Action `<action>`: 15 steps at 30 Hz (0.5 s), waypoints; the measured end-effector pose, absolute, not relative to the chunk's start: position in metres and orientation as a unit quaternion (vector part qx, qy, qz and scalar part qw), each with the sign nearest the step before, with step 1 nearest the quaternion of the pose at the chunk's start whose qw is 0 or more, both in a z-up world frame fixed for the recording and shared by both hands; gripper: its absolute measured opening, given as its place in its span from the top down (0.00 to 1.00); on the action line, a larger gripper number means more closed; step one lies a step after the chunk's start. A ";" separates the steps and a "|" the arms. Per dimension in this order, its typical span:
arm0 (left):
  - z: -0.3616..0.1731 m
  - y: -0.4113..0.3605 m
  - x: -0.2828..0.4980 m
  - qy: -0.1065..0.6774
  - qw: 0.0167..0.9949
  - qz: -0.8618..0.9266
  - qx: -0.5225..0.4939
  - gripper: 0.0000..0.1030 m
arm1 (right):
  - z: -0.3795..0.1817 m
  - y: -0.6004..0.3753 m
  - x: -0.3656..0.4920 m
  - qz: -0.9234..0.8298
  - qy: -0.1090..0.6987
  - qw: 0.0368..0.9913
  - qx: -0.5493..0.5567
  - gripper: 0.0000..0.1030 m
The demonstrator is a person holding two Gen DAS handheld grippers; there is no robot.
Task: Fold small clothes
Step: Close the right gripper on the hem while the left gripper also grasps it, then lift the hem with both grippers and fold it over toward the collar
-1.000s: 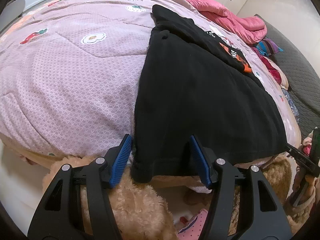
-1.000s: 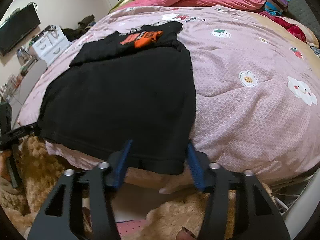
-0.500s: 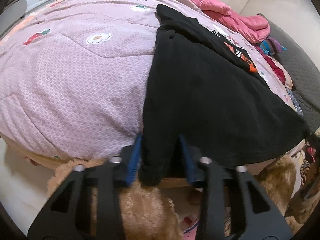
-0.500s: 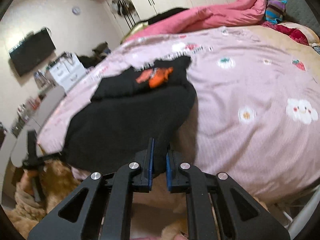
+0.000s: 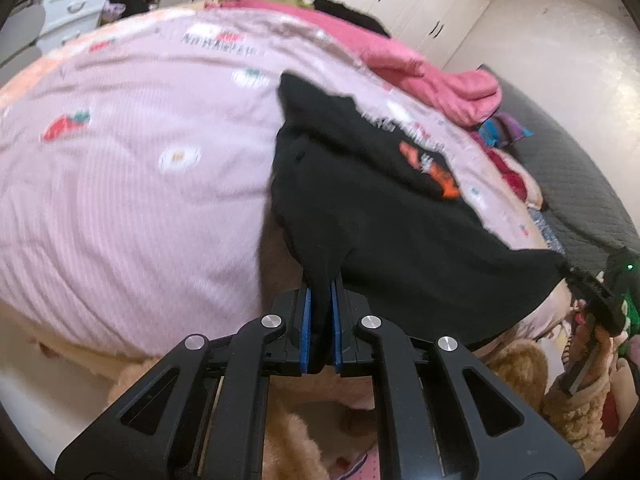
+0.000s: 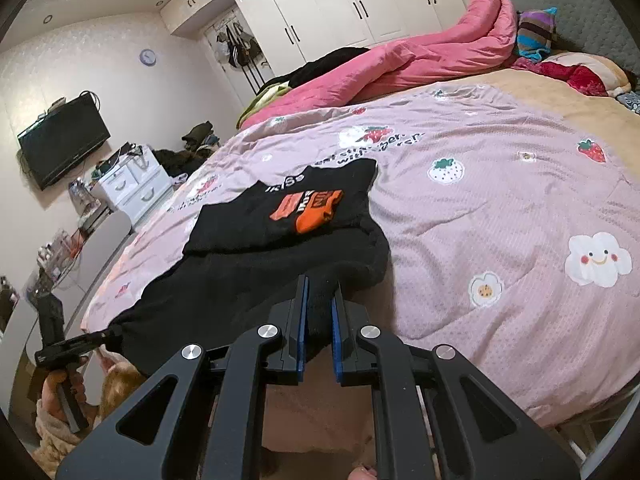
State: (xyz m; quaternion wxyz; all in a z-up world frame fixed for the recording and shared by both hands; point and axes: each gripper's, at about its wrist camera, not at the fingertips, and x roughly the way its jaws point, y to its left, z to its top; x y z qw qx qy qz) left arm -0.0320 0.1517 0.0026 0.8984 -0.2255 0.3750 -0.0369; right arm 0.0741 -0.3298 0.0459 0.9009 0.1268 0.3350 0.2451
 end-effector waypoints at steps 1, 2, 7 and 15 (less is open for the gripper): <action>0.008 0.151 -0.032 0.367 0.902 -0.040 -0.225 0.98 | 0.049 -0.331 0.075 0.243 0.332 0.902 0.130 0.91; 0.012 0.151 -0.028 0.360 0.905 -0.041 -0.223 0.98 | 0.051 -0.332 0.075 0.243 0.330 0.903 0.130 0.91; 0.027 0.153 -0.018 0.337 0.912 -0.049 -0.227 0.98 | 0.062 -0.333 0.080 0.236 0.319 0.908 0.133 0.91; 0.039 0.162 -0.004 0.309 0.916 -0.048 -0.250 0.98 | 0.076 -0.332 0.092 0.228 0.309 0.912 0.145 0.91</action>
